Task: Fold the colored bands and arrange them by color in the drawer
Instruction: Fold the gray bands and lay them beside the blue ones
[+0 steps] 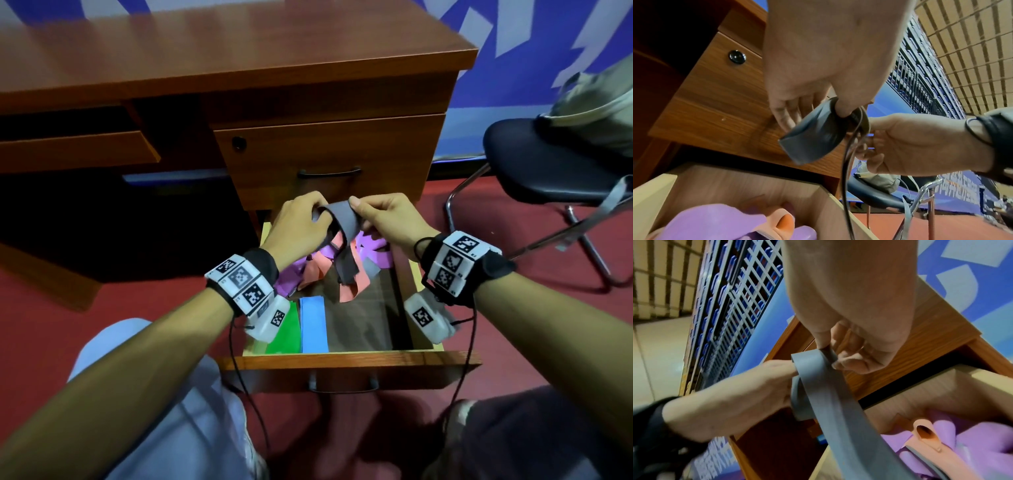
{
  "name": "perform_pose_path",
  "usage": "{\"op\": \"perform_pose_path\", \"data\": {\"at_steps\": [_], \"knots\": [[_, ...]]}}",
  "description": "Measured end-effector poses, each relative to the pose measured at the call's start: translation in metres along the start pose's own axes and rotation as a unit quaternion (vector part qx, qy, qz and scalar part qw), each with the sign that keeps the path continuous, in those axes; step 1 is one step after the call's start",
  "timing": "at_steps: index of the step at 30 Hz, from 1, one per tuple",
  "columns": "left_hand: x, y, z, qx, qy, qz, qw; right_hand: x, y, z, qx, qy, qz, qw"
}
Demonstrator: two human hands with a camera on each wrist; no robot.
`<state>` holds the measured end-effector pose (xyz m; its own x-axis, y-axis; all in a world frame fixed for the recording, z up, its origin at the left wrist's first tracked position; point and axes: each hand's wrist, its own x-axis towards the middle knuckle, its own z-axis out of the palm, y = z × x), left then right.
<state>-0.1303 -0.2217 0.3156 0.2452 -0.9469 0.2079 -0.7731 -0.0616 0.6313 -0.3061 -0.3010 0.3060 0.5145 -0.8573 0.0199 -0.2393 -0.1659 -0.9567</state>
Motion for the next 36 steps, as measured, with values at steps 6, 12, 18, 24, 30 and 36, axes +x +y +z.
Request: {"op": "perform_pose_path", "data": {"at_steps": [6,12,18,24,30,36], "knots": [[0.006,-0.001,0.008,-0.235,-0.103,-0.246,0.935,0.001,-0.005,0.004,0.131,-0.006,0.043,0.990],[0.003,-0.002,-0.010,-0.488,-0.163,-0.422,0.746,0.005,-0.007,0.003,0.165,0.003,0.074,0.984],[0.003,-0.003,-0.012,-0.510,-0.106,-0.406,0.751,0.007,-0.008,0.000,0.214,0.024,0.087,0.973],[0.005,-0.001,-0.013,-0.461,-0.025,-0.358,0.812,0.003,-0.007,-0.001,0.222,0.005,0.094,0.970],[0.006,0.002,-0.015,-0.408,0.051,-0.288,0.865,0.005,0.007,-0.003,0.089,-0.002,0.137,0.987],[0.004,0.015,-0.027,-0.448,0.055,-0.165,0.877,0.008,0.037,0.011,-0.041,-0.059,0.202,0.977]]}}
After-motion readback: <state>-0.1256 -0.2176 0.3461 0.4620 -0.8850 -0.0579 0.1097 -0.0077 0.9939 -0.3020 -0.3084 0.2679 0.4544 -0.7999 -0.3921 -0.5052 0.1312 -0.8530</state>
